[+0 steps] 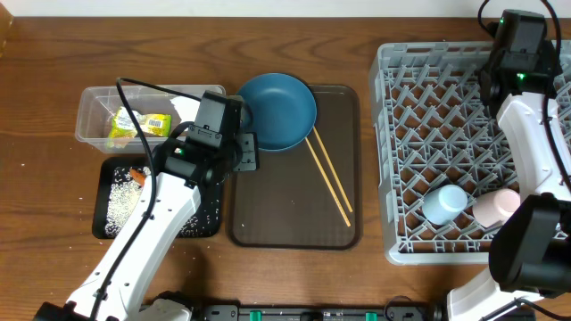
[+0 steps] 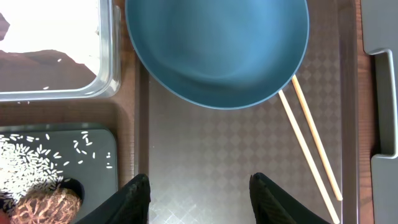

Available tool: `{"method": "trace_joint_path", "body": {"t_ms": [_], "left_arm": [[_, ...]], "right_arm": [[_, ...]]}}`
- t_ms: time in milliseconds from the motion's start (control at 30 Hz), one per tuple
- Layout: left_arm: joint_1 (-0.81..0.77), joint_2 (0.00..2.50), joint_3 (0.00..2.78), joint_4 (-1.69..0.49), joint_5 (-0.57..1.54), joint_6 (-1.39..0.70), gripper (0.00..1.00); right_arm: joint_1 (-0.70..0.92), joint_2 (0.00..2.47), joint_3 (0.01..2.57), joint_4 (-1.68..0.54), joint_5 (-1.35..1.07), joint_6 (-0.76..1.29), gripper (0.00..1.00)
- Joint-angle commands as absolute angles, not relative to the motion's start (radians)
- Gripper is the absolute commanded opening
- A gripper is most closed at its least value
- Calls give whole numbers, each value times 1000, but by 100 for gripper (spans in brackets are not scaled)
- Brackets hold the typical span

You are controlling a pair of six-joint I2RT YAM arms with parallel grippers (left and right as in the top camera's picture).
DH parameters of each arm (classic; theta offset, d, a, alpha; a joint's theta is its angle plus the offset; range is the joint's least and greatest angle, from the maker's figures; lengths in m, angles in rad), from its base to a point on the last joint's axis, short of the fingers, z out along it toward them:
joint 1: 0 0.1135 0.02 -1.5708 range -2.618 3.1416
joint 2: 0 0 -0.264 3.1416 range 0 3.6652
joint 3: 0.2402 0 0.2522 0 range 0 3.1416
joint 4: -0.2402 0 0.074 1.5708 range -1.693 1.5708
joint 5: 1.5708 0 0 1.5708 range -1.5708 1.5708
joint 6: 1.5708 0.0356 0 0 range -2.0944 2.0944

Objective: Sort waste into correct bins and load items into the dishwasher rack
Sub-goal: 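Carry the bowl right to the rack's back edge, then stand the bowl upright in the rack's back row and release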

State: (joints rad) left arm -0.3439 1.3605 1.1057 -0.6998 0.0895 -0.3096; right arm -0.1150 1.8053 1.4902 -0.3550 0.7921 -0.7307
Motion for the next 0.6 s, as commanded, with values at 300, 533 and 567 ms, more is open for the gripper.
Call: {"method": "trace_joint_path", "body": {"t_ms": [300, 533, 567], "left_arm": [[-342, 1359, 1116, -707, 70, -301, 53], [-342, 1359, 1116, -709, 70, -301, 53], [-342, 1359, 1116, -709, 70, -301, 53]], "right_arm": [[-19, 1831, 1489, -175, 999, -887, 1], [36, 1919, 1489, -113, 1066, -922, 1], [44, 1931, 1489, -111, 1070, -921, 1]]}}
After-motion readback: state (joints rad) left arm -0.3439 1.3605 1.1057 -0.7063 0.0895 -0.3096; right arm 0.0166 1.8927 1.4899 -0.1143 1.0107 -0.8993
